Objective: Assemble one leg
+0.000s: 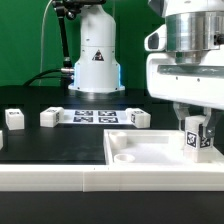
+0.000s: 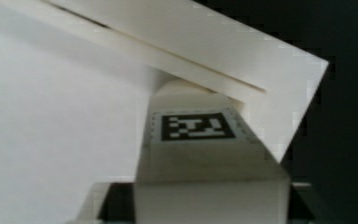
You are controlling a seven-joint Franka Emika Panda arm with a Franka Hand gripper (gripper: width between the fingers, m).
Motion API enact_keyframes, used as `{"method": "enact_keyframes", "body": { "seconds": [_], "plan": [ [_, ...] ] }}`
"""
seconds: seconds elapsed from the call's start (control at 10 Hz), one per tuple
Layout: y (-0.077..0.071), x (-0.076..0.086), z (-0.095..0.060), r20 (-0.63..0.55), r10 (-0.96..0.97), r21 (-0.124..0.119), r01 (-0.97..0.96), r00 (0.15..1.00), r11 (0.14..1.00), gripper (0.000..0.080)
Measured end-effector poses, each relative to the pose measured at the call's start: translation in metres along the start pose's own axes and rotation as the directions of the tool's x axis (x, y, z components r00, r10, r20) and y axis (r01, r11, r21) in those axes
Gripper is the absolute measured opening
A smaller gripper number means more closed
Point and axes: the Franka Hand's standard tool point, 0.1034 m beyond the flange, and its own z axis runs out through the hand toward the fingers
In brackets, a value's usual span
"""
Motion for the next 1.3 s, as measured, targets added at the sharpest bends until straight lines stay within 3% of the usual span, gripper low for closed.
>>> {"method": "enact_keyframes", "body": {
  "seconds": [0.3, 0.7, 0.8, 0.9, 1.0, 1.1, 1.3],
  "plan": [
    [0.0018, 0.0005, -0.0001, 0.015, 0.256, -0.007, -0.256, 0.967, 0.967, 0.0294],
    [0.0020, -0.0011, 0.0002, 0.024, 0.408, -0.012, -0.408, 0.912, 0.913, 0.0294],
    [0.0020, -0.0023, 0.0010, 0.028, 0.463, -0.014, -0.463, 0.886, 0.886, 0.0383],
    [0.0022, -0.0020, 0.0013, 0.028, 0.433, -0.013, -0.432, 0.901, 0.902, 0.0383],
    [0.0019, -0.0006, 0.0010, 0.029, 0.364, -0.009, -0.364, 0.931, 0.931, 0.0574],
    [0.0008, 0.0002, 0.0007, 0.029, 0.350, -0.002, -0.350, 0.936, 0.937, 0.0626],
    [0.0008, 0.0003, 0.0005, 0.030, 0.159, -0.003, -0.159, 0.987, 0.987, 0.0645]
  ]
}}
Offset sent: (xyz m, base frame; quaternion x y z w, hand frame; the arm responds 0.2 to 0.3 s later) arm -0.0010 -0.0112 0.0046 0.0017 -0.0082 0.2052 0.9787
